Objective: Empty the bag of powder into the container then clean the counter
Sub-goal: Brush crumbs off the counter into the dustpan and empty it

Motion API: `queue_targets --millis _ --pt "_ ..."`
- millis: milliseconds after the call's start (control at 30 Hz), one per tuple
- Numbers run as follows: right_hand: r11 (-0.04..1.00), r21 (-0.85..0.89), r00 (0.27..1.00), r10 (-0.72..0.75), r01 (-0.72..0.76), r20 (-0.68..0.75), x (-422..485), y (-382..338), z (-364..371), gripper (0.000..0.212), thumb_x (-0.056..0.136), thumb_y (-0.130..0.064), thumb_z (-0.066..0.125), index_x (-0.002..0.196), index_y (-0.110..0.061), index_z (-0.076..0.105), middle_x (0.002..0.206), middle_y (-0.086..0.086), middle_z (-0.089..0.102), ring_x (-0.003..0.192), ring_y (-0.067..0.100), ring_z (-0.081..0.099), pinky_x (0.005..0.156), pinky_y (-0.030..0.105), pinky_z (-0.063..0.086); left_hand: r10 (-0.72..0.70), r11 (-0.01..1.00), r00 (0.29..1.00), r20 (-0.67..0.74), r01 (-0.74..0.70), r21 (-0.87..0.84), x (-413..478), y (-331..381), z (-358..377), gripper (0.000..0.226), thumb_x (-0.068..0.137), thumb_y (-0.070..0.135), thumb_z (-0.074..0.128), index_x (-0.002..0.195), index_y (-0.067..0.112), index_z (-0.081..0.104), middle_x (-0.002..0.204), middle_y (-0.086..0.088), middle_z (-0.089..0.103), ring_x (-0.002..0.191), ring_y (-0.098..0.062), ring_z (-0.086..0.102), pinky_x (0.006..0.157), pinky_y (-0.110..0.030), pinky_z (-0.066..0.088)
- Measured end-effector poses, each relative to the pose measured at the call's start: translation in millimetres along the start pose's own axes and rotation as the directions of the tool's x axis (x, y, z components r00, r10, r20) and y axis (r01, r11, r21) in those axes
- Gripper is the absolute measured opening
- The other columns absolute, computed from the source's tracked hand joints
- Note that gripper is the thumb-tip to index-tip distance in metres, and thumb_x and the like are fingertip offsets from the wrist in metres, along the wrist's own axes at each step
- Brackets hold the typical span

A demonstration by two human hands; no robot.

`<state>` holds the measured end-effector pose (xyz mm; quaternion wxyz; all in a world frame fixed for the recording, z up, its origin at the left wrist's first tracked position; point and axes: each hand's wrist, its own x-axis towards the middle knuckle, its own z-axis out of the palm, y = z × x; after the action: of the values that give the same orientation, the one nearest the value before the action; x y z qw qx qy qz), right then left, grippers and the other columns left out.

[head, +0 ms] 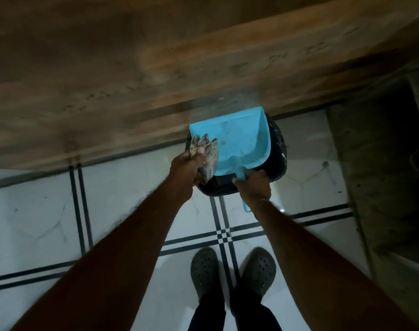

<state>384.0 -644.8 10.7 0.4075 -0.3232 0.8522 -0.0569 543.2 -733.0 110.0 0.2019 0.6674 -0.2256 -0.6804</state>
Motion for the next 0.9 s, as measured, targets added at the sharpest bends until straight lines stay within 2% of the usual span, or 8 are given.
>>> queue_targets --millis 133,233,333,500,600,700,833,900 --pt "0.998 -0.066 0.999 -0.025 0.023 -0.024 -12.2 -0.6 -13.2 0.060 0.082 -0.047 0.073 0.130 -0.014 0.059 0.128 0.015 0.049 0.118 0.035 0.054 0.091 0.044 0.054 -0.032 0.999 0.999 0.028 0.032 -0.002 -19.0 -2.4 -2.5 0.034 0.101 0.034 0.063 0.129 0.015 0.066 0.116 -0.006 0.076 0.098 -0.021 0.074 0.076 -0.033 0.058" --pt "0.973 0.202 0.989 -0.086 0.109 -0.120 -55.7 4.4 -40.6 0.051 0.087 -0.040 0.075 0.128 -0.015 0.058 0.127 0.012 0.056 0.116 0.032 0.058 0.091 0.044 0.056 -0.053 0.999 0.996 0.069 0.053 0.015 -50.2 2.6 -3.9 0.039 0.100 0.039 0.062 0.132 0.017 0.064 0.121 -0.006 0.075 0.108 -0.026 0.071 0.078 -0.036 0.057" --pt "0.736 0.676 0.989 -0.118 0.025 0.092 -132.6 -6.7 -103.4 0.038 0.094 -0.027 0.073 0.130 -0.025 0.060 0.122 0.003 0.067 0.108 0.021 0.066 0.082 0.030 0.057 -0.101 0.994 0.978 0.182 0.092 0.061 -104.3 19.5 2.1 0.046 0.095 0.044 0.064 0.132 0.018 0.064 0.125 -0.006 0.074 0.118 -0.028 0.068 0.090 -0.042 0.056" --pt "0.556 0.830 0.909 -0.321 -0.045 0.265 -248.4 -31.2 -217.1 0.043 0.101 -0.039 0.059 0.143 -0.036 0.054 0.134 -0.006 0.068 0.124 0.014 0.065 0.099 0.037 0.052 -0.151 0.987 0.905 0.397 0.112 0.118 -225.2 70.0 22.5 0.051 0.094 0.047 0.061 0.135 0.015 0.063 0.130 -0.010 0.071 0.119 -0.028 0.068 0.084 -0.040 0.058" --pt "0.513 0.858 0.921 -0.323 -0.021 0.216 -311.7 -55.8 -284.5 0.034 0.104 -0.031 0.053 0.136 -0.022 0.062 0.128 0.003 0.072 0.119 0.023 0.068 0.097 0.040 0.056 -0.138 0.982 0.871 0.471 0.058 0.179 -305.4 110.6 39.0 0.056 0.099 0.057 0.051 0.138 0.019 0.062 0.131 -0.008 0.071 0.122 -0.026 0.067 0.079 -0.034 0.061" --pt "0.478 0.875 0.962 -0.264 0.073 0.064 -377.4 -71.9 -345.2 0.021 0.101 -0.023 0.060 0.117 -0.013 0.070 0.107 0.003 0.079 0.106 0.027 0.073 0.081 0.030 0.061 -0.085 0.977 0.830 0.552 -0.039 0.210 -379.6 146.7 52.0 0.071 0.080 0.064 0.073 0.134 0.020 0.059 0.132 -0.009 0.069 0.122 -0.025 0.066 0.098 -0.043 0.056" --pt "0.426 0.871 0.956 -0.256 0.245 -0.144 -449.3 -72.4 -420.0 0.027 0.101 -0.016 0.060 0.119 0.004 0.061 0.092 0.007 0.076 0.078 0.018 0.072 0.068 0.030 0.062 0.148 0.890 0.792 0.592 -0.367 0.270 -462.4 182.9 83.0 0.031 0.089 0.016 0.078 0.114 0.023 0.059 0.106 -0.002 0.073 0.094 -0.013 0.067 0.084 -0.027 0.055" --pt "0.404 0.863 0.940 -0.271 0.305 -0.206 -469.5 -67.0 -449.5 0.027 0.101 -0.015 0.060 0.119 0.005 0.059 0.090 0.008 0.073 0.075 0.014 0.070 0.065 0.029 0.059 0.248 0.868 0.767 0.591 -0.447 0.215 -492.8 199.9 104.6 0.019 0.094 0.010 0.072 0.110 0.016 0.064 0.100 -0.002 0.076 0.089 -0.013 0.070 0.078 -0.025 0.057"
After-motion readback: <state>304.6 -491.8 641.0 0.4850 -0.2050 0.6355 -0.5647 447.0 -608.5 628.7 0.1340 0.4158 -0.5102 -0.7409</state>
